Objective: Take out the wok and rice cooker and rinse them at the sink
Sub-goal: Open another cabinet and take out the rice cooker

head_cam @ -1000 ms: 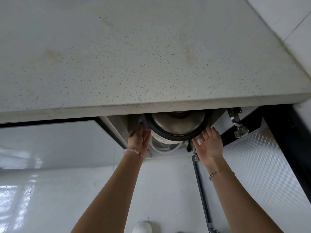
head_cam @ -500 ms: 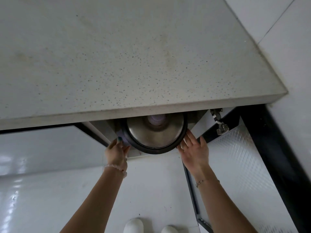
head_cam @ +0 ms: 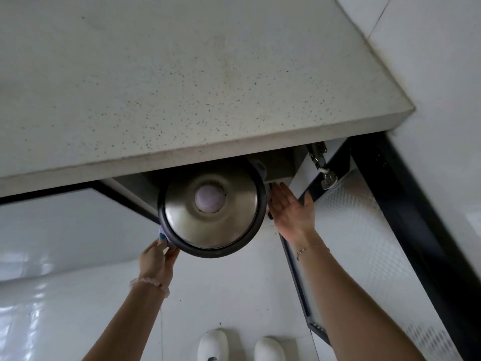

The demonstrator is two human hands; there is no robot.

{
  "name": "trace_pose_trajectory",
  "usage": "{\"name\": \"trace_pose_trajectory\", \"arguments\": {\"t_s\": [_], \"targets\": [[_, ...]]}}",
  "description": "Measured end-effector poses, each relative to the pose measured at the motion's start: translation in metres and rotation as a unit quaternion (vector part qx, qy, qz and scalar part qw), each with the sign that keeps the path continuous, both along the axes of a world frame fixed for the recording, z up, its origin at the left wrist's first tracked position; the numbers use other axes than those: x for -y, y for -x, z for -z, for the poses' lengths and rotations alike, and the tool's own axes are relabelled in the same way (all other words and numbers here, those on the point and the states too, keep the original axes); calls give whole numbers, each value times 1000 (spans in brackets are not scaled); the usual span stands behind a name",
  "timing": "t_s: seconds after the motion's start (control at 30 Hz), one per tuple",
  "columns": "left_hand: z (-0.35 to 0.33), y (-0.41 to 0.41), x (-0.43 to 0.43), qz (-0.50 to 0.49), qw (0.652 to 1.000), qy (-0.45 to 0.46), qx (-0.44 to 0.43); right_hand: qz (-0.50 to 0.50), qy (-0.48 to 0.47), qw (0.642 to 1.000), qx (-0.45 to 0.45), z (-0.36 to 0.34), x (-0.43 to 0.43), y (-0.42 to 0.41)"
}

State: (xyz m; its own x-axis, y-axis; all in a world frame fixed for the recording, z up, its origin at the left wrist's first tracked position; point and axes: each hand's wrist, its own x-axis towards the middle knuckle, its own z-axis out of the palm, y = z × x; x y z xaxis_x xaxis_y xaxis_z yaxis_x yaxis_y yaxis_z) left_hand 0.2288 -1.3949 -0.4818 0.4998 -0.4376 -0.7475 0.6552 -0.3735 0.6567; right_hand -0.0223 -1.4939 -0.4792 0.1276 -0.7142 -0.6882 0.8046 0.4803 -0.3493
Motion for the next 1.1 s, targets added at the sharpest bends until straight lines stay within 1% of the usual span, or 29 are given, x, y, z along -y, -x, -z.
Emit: {"name": "trace_pose_trajectory", "arguments": {"t_s": [0.17, 0.3, 0.43, 0.53, 0.63, 0.77, 0.9, 1.1], "targets": [[4, -4, -11, 24, 1000, 12, -14, -73, 22, 997, 3, -11, 10, -6], [9, -8, -16, 48, 999, 21, -10, -91, 39, 995, -26, -15, 13, -9], [9, -13, -22, 65, 998, 28, -4, -129, 51, 988, -64, -10, 11, -3], [5, -15, -29, 82, 996, 27, 17, -162, 54, 979, -115, -5, 6, 2], [0, -13, -37, 94, 995, 17, 38, -186, 44, 967, -168, 3, -6, 7], [-9, -10, -58, 112, 992, 4, 55, -189, 19, 961, -202, 5, -31, 12], [-29, -10, -86, 141, 987, 8, 73, -203, 9, 949, -242, -15, -61, 17], [-96, -8, -121, 150, 984, 13, 92, -189, 4, 951, -246, -80, -109, 22]]}}
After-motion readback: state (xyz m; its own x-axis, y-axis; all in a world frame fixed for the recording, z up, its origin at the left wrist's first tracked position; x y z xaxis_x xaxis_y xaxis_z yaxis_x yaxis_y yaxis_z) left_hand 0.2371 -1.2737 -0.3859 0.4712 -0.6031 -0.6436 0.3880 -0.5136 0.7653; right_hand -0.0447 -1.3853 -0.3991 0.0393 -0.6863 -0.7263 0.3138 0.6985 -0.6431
